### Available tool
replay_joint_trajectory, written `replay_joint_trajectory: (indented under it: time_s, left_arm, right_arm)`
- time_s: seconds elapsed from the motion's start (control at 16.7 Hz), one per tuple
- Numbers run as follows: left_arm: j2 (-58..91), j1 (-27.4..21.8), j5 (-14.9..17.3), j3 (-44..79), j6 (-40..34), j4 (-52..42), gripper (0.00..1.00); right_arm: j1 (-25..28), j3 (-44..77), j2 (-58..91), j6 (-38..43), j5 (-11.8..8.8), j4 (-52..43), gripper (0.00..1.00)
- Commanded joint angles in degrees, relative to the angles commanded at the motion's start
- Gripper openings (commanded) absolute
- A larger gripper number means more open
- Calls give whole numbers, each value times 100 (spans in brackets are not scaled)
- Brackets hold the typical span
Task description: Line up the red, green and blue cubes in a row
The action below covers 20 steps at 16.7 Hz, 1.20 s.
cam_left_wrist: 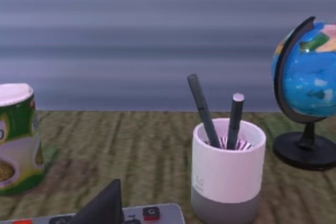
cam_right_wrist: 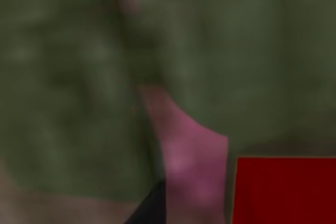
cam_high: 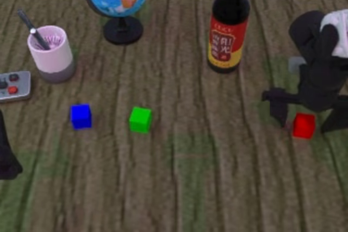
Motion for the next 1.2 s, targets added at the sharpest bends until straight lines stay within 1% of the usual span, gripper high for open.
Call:
replay_joint_trajectory:
  time_s: [0.18,0.24,0.66,0.72,0.84,1.2]
  left_arm:
    - [0,0,0,0,0,0,100]
    - [0,0,0,0,0,0,100]
    - [0,0,0,0,0,0,100]
    - [0,0,0,0,0,0,100]
    - [0,0,0,0,0,0,100]
    - [0,0,0,0,0,0,100]
  right_arm:
    - [0,0,0,0,0,0,2]
    - [0,0,0,0,0,0,0]
    - [0,0,0,0,0,0,0]
    - [-15,89,-263,-61,99,-134,0]
    - [0,167,-293,-67,100,-234,0]
    - [31,842,-761,-71,95,-1433,0]
